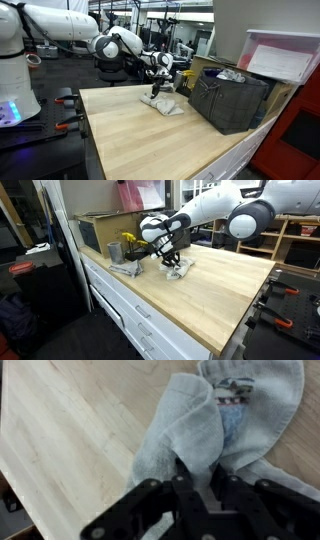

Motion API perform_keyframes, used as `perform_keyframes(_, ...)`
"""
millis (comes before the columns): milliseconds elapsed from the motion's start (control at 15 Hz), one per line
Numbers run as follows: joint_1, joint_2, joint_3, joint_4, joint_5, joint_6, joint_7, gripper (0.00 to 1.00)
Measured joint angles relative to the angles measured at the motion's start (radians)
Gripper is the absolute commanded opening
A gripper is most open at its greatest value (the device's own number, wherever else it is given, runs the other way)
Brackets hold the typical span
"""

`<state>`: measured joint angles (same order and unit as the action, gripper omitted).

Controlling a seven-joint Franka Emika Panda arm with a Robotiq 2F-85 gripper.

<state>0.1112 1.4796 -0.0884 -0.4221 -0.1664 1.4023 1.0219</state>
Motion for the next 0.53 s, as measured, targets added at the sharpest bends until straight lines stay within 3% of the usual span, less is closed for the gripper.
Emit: perform_keyframes(533,-0.002,-0.035,-0.017,0.061,-0.003,-0.048,0.0,0.02)
